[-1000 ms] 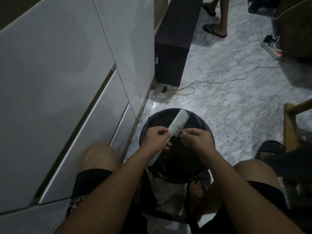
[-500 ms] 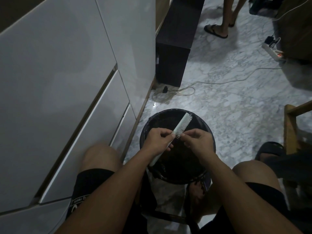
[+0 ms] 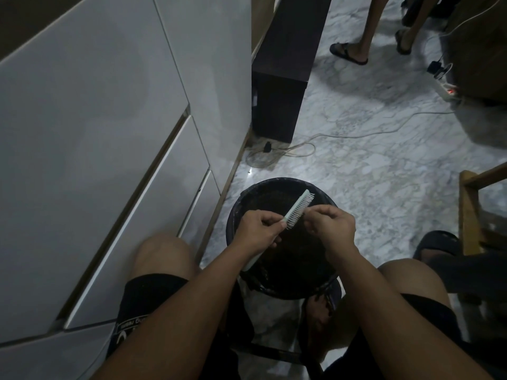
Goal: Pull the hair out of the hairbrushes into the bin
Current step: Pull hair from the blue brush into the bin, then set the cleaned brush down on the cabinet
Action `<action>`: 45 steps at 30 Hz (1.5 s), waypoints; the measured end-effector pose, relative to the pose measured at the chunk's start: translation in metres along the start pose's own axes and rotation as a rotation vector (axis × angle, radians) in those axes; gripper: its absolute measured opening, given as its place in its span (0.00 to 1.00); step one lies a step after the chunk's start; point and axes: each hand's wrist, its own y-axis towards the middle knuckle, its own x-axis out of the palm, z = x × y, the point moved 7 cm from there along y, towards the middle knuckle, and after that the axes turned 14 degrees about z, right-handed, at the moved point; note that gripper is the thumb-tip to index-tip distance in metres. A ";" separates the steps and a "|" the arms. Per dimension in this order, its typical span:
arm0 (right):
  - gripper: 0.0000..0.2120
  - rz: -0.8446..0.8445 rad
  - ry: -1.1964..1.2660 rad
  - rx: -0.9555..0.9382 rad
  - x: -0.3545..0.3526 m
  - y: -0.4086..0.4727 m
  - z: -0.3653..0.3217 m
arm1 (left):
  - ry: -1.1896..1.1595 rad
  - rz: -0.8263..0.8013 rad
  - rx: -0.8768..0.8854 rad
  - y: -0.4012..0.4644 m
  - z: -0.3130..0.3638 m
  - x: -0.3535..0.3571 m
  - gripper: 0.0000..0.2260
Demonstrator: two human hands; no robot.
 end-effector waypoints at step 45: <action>0.16 -0.391 -0.095 -0.765 0.063 -0.194 -0.359 | -0.149 0.683 0.347 -0.135 0.259 -0.201 0.10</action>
